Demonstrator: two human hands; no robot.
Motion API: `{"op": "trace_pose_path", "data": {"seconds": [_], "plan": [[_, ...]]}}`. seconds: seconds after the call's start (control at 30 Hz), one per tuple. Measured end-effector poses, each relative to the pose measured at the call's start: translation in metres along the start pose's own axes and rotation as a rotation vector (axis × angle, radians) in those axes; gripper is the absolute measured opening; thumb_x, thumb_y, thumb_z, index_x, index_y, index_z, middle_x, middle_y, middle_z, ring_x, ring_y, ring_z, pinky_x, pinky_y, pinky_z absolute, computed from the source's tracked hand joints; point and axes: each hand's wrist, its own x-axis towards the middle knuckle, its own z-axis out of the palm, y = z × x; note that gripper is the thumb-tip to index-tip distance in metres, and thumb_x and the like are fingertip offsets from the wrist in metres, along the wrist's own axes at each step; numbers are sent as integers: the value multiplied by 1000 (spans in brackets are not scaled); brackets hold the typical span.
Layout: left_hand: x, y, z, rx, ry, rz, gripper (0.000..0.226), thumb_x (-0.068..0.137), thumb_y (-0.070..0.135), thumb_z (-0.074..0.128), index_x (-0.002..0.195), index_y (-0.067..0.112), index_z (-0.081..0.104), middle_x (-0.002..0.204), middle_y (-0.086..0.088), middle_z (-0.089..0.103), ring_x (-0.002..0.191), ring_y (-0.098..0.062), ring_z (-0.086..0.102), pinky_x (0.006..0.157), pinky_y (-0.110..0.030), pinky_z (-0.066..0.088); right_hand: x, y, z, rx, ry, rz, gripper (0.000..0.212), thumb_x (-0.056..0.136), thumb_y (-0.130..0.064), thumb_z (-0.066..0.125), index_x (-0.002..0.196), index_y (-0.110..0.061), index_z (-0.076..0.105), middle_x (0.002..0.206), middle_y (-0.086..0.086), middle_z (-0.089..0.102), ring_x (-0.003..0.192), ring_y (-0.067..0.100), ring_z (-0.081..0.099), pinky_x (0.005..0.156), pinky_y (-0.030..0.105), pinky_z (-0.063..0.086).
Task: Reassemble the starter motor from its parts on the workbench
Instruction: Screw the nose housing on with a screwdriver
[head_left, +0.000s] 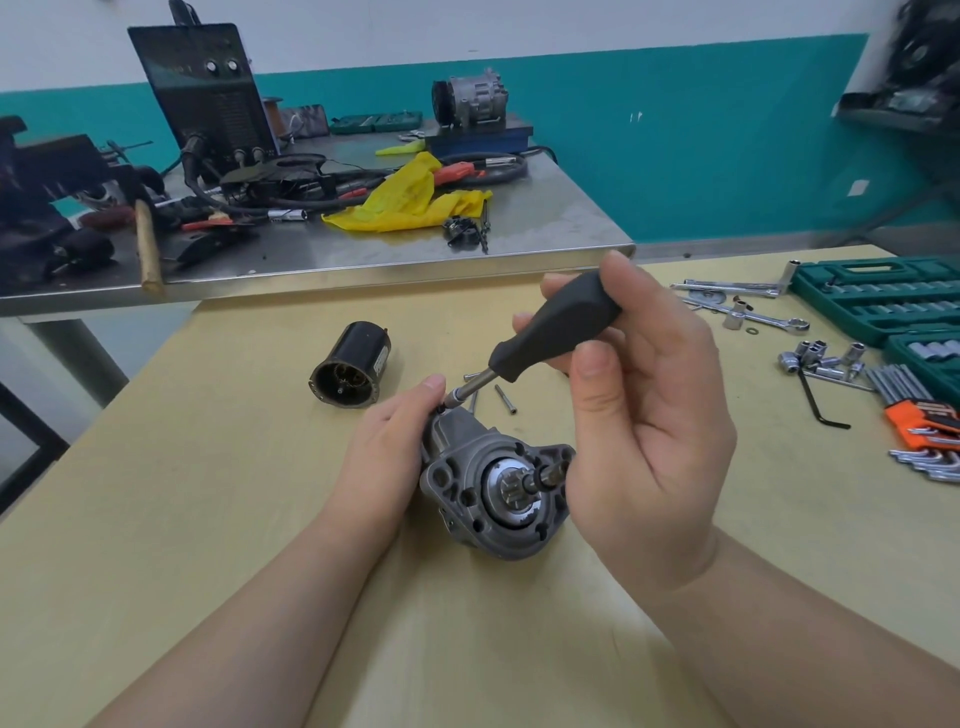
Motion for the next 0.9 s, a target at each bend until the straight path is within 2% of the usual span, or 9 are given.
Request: {"op": "trace_pose_path", "data": {"seconds": [0.13,0.33,0.4,0.5,0.57,0.63,0.73,0.77,0.9], "plan": [[0,2,-1,-14,-13,-5,70,92,70,59,84,1,63,78,-13,58,74,-24,52,78,-47,40,0,-1,2,-25,45,21,39,111,-13,53,147,-28,52,126,15,66,106,46,70,89,60,59],[-3,4,0,-2,-7,13,69,92,69,57,85,1,64,76,-10,58,71,-20,53,76,-44,41,4,-6,4,33,82,33,32,104,1,55,133,-11,49,128,19,60,109,45,68,87,46,58],[-3,4,1,1,0,12,68,92,68,56,85,1,63,76,-10,57,71,-20,51,76,-43,40,6,-8,4,22,100,36,34,101,1,59,129,-15,49,119,13,64,104,37,72,86,48,60],[-3,5,1,-13,-10,8,73,92,69,56,87,-3,61,78,-15,56,72,-23,50,77,-45,40,11,-9,3,-18,87,19,37,101,1,65,129,-17,49,111,7,63,96,15,68,84,32,57],[-3,5,1,-24,-13,3,74,91,70,57,89,-4,60,79,-17,56,73,-24,50,78,-45,40,13,-9,2,-5,72,20,36,101,0,65,130,-15,51,114,8,61,97,11,68,86,25,56],[-3,6,1,-29,-8,0,74,91,69,58,88,-5,58,78,-15,54,73,-25,48,77,-45,38,10,-8,1,20,61,18,28,105,-6,61,131,-12,55,118,11,60,101,17,68,86,31,58],[-2,5,1,-35,1,-6,65,92,66,59,78,3,55,75,-11,48,71,-22,43,75,-44,35,3,-6,2,43,28,29,32,110,-9,51,142,-10,51,128,18,62,111,38,69,92,57,60],[-2,5,1,-33,-1,-7,60,93,66,59,75,8,54,74,-9,47,70,-22,42,74,-44,34,2,-6,3,38,21,33,34,110,-6,50,143,-11,50,130,21,62,113,42,70,94,60,59],[-3,5,1,-16,-16,-6,66,93,67,57,81,2,60,76,-12,52,71,-22,48,75,-45,38,5,-8,3,10,78,49,31,105,-6,60,133,-18,53,122,20,63,106,31,71,92,42,59]]}}
